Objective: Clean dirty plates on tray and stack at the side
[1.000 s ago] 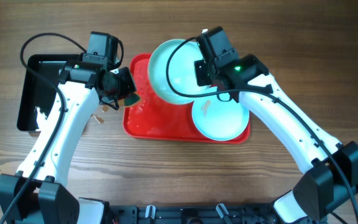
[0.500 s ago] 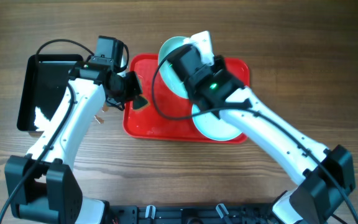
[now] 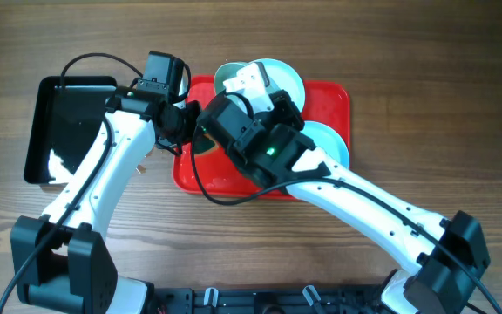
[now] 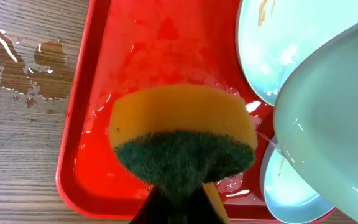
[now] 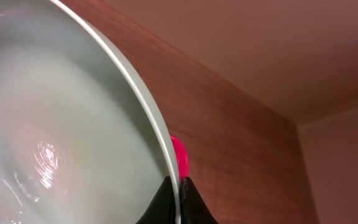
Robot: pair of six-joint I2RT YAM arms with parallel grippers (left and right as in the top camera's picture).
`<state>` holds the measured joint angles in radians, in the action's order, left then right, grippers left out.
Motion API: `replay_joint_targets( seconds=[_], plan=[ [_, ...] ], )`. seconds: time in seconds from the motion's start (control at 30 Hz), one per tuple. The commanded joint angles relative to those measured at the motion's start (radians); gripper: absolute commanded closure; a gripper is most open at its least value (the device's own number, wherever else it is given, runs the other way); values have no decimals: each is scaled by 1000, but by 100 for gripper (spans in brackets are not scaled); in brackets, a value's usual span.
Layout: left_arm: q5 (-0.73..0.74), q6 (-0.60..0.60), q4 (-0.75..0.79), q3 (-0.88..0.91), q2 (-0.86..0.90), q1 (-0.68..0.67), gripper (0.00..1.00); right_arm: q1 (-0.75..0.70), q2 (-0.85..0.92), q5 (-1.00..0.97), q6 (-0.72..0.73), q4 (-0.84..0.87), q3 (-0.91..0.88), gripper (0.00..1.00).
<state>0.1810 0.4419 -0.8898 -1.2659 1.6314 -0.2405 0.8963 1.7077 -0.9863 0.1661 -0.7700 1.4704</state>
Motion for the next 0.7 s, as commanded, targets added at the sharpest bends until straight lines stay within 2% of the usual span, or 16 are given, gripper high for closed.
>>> replay_joint_targets(
  seconds=[0.0, 0.67],
  plan=[
    [-7, -18, 3, 6, 5, 1, 96, 2, -15, -55, -11, -2, 22, 96],
    [-7, -18, 4, 6, 80, 1, 96, 3, -15, 48, 21, -35, 20, 96]
  ],
)
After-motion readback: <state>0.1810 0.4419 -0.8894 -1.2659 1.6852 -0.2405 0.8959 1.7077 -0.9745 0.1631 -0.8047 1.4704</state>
